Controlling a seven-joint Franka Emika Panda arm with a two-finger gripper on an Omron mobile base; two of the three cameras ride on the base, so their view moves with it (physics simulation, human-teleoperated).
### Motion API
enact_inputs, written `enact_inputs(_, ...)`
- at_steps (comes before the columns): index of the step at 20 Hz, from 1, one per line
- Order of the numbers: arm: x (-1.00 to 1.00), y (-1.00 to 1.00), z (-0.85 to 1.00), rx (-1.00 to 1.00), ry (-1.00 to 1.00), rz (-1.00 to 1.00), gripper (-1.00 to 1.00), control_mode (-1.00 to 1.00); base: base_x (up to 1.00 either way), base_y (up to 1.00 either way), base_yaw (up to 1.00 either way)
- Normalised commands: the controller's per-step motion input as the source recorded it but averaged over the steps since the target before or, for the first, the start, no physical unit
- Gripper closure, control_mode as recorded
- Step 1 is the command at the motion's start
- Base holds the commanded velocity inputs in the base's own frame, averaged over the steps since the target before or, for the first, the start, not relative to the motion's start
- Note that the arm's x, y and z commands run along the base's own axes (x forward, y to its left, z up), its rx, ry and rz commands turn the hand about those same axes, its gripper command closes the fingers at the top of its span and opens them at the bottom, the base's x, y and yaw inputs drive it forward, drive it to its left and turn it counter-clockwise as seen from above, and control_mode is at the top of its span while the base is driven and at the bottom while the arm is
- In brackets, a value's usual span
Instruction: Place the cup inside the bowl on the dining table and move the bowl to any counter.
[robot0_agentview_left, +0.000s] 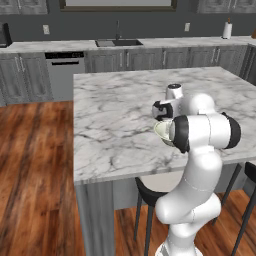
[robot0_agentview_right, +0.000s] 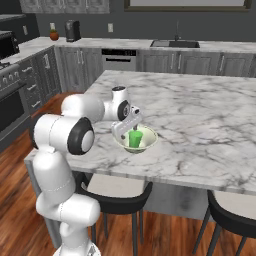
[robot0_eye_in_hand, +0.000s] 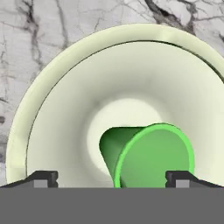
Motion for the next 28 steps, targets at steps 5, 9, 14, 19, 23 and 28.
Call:
enact_inputs(5,0.00,0.00,0.52,0.00,-0.02,-0.05,-1.00,-1.00,0.00,0.00,0.00)
enact_inputs(9,0.00,0.00,0.36,0.00,-0.01,-0.15,-1.00,-1.00,0.00,0.00,0.00)
enact_inputs(14,0.00,0.00,0.13,0.00,0.00,-0.27,-1.00,-1.00,0.00,0.00,0.00)
enact_inputs(19,0.00,-0.01,0.01,0.01,0.00,-0.35,-1.00,-1.00,0.00,0.00,0.00)
enact_inputs(23,0.00,-0.18,0.00,0.09,0.00,-0.39,-1.00,-1.00,0.00,0.00,0.00)
enact_inputs(28,0.00,-0.37,0.00,0.17,0.00,-0.40,-1.00,-1.00,0.00,0.00,0.00)
